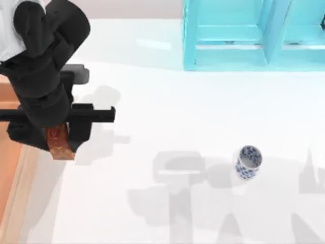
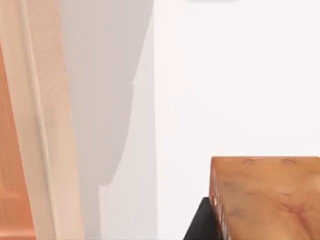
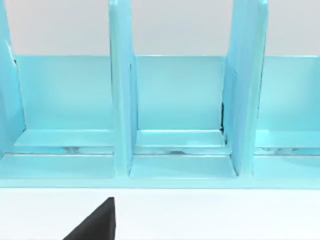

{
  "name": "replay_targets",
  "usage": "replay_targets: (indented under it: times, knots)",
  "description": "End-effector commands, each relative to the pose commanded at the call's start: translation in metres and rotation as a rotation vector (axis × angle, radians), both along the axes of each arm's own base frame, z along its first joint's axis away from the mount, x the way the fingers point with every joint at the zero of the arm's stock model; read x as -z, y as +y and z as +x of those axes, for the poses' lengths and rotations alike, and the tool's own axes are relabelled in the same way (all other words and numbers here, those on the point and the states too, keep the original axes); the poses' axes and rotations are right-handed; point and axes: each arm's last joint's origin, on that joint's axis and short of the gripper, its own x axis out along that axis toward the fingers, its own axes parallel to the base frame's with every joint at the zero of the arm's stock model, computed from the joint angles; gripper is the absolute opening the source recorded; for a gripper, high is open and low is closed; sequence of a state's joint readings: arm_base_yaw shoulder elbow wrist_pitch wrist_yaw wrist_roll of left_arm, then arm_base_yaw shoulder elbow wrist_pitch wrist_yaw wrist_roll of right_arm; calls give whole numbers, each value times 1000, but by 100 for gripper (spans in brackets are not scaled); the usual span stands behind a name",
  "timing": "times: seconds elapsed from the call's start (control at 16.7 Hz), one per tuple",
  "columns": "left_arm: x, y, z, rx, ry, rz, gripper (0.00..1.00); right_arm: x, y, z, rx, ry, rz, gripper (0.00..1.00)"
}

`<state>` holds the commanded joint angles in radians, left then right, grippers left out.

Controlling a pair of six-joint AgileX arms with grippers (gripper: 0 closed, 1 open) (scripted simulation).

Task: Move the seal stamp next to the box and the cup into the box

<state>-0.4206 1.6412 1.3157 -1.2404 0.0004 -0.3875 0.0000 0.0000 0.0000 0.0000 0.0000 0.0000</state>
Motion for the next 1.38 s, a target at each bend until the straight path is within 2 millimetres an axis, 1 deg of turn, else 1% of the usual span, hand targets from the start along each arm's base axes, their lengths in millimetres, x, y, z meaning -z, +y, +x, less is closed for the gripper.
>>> replay_targets:
  times: [0.12, 0.36, 0.48, 0.54, 0.72, 1.38]
  knots:
    - [10, 0, 1, -1, 1, 1, 0, 0, 0, 0, 0, 0, 0, 100]
    - [47, 0, 3, -5, -7, -3, 0, 0, 0, 0, 0, 0, 0, 100]
    - [61, 1, 1, -6, 0, -1, 0, 0, 0, 0, 0, 0, 0, 100]
    - [64, 2, 1, -6, 3, 0, 0, 0, 0, 0, 0, 0, 0, 100]
    - [64, 2, 1, -6, 3, 1, 0, 0, 0, 0, 0, 0, 0, 100]
    - [64, 2, 1, -6, 3, 1, 83, 0, 0, 0, 0, 0, 0, 100]
